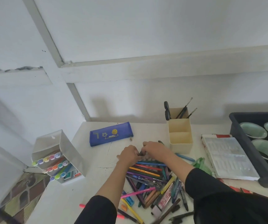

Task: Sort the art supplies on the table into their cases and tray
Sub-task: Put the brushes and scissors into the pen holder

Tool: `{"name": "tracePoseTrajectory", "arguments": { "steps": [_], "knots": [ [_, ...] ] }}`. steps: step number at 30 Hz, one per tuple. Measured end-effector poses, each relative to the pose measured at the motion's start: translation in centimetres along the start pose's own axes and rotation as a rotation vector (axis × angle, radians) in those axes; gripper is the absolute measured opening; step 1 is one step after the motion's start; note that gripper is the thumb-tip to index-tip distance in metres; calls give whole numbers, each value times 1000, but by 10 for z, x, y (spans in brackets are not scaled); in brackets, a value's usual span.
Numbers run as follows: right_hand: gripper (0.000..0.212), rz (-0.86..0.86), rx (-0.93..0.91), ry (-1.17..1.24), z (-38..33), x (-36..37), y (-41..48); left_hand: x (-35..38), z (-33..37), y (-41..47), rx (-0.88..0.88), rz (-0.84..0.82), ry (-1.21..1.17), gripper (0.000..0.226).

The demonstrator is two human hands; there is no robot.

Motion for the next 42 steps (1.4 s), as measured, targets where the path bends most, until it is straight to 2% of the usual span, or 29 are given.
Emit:
{"name": "tracePoseTrajectory", "arguments": {
  "steps": [4, 8, 12, 15, 21, 24, 26, 28, 31, 34, 36, 40, 42],
  "knots": [
    [29, 52, 13, -79, -2, 3, -4, -5, -1, 8, 19, 3, 6, 20],
    [34, 162, 119, -120, 6, 0, -12, -18, -12, 12, -9, 101, -23, 15],
    [32, 205, 203, -97, 11, -7, -16, -33, -12, 4, 101, 294, -344, 11],
    [30, 240, 225, 0, 12, -13, -20, -43, -7, -8, 215, 395, -580, 4],
    [24, 357, 210, 279, 11, -23, -39, -68, -1, -31, 320, 534, -707, 14],
    [17, 483, 163, 506, 10, -39, -59, -82, 11, -45, 334, 524, -878, 18],
    [15, 593, 123, 626, 12, -53, -76, -91, 26, -54, 397, 438, -960, 23],
    [14, 718, 114, 706, 20, -64, -93, -97, 46, -65, 522, 306, -918, 33],
    [13, 886, 190, 795, 43, -74, -117, -95, 79, -82, 697, 143, -632, 42],
    [13, 994, 279, 812, 68, -75, -132, -77, 101, -81, 704, 73, -393, 35],
    [12, 1037, 316, 825, 83, -73, -137, -64, 108, -71, 648, 110, -363, 24],
    [3, 1009, 338, 843, 99, -62, -132, -39, 123, -49, 525, 262, -393, 9],
    [10, 985, 329, 828, 103, -58, -125, -32, 133, -43, 510, 312, -389, 8]
  ]
}}
Point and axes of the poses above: each hand's wrist, its own y-axis towards the middle knuckle, its own x-axis out of the palm, z = x × y, the point moved 5 cm from there along y, towards the middle knuckle, and after that the axes turned 13 degrees about -z, right-handed, at the moved point
